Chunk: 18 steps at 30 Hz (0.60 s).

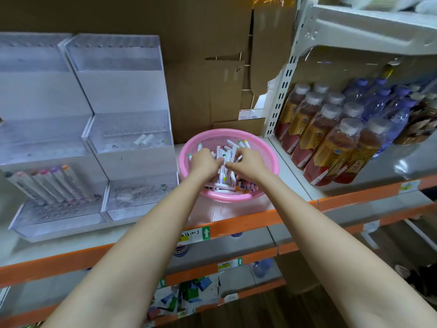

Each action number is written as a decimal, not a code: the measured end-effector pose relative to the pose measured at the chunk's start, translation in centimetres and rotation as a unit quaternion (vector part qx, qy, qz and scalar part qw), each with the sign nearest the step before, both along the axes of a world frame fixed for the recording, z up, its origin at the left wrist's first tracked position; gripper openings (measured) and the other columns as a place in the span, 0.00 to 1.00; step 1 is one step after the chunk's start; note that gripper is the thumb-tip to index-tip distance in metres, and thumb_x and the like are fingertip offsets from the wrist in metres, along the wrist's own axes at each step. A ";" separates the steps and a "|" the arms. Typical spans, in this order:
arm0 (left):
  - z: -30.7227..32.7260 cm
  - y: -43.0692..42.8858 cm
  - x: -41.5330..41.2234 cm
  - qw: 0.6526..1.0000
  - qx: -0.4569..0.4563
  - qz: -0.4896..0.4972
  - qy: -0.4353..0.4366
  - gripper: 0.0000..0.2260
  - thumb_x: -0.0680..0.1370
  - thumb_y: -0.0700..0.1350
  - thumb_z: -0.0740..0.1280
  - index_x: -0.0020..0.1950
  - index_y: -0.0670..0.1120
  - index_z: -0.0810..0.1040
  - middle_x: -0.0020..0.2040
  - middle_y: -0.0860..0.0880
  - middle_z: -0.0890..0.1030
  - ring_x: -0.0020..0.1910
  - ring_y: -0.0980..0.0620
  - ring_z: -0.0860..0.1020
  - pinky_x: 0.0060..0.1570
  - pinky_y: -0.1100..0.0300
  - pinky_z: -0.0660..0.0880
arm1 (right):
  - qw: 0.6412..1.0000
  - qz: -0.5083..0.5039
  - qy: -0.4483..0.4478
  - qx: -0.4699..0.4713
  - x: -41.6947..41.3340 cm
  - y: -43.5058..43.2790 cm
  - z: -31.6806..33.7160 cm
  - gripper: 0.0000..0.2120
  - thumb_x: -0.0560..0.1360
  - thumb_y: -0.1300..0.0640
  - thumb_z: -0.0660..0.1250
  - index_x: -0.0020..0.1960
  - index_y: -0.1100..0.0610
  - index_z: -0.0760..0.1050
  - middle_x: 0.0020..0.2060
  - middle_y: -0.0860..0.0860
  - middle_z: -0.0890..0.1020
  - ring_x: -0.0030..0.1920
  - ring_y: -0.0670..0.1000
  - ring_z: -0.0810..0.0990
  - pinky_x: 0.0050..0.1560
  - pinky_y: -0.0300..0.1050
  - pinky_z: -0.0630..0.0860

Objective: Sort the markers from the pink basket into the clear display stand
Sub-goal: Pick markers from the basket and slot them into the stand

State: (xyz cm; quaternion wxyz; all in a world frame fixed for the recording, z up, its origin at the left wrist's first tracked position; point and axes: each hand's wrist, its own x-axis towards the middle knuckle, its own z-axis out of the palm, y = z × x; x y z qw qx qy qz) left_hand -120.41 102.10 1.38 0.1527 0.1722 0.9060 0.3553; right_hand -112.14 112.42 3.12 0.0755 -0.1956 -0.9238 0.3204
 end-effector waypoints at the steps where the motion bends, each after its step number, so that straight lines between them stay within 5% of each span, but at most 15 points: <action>1: 0.1 -0.1 0.0 1.000 0.000 0.002 -0.005 0.13 0.75 0.48 0.69 0.34 0.42 0.72 0.32 0.44 0.77 0.36 0.44 0.77 0.36 0.57 0.70 | 1.000 -0.002 0.001 -0.006 0.0 0.0 0.0 0.15 0.73 0.57 0.68 0.33 0.59 0.65 0.33 0.37 0.64 0.37 0.48 0.70 0.33 0.47 0.63; 4: 0.6 -0.3 0.0 0.999 0.011 0.005 -0.039 0.10 0.71 0.44 0.72 0.34 0.42 0.73 0.30 0.47 0.75 0.29 0.49 0.72 0.29 0.60 0.67 | 1.000 -0.023 -0.020 0.001 -0.4 0.4 -0.3 0.18 0.74 0.58 0.67 0.31 0.56 0.61 0.30 0.40 0.65 0.33 0.43 0.65 0.29 0.42 0.60; 10: 1.4 -0.9 0.2 0.996 0.021 -0.030 -0.086 0.03 0.71 0.39 0.68 0.41 0.39 0.79 0.30 0.45 0.78 0.26 0.51 0.75 0.29 0.62 0.73 | 0.998 -0.065 -0.025 0.000 -1.7 0.3 -1.1 0.15 0.74 0.56 0.66 0.32 0.57 0.65 0.29 0.53 0.71 0.32 0.53 0.69 0.32 0.46 0.62; 14: 1.5 -1.4 0.3 0.993 0.061 -0.035 -0.099 0.08 0.70 0.39 0.67 0.30 0.42 0.74 0.22 0.50 0.71 0.22 0.53 0.69 0.25 0.65 0.67 | 0.996 -0.066 0.049 -0.025 -2.2 -0.4 -1.1 0.09 0.74 0.60 0.63 0.36 0.60 0.69 0.30 0.54 0.73 0.33 0.53 0.69 0.33 0.46 0.63; 18: 1.5 -1.5 0.2 0.980 0.158 0.002 -0.121 0.06 0.70 0.35 0.68 0.36 0.44 0.73 0.30 0.45 0.74 0.31 0.47 0.75 0.38 0.54 0.77 | 0.994 -0.049 0.098 -0.015 -2.6 -0.9 -0.8 0.05 0.78 0.59 0.63 0.47 0.60 0.74 0.36 0.53 0.78 0.37 0.53 0.74 0.35 0.46 0.62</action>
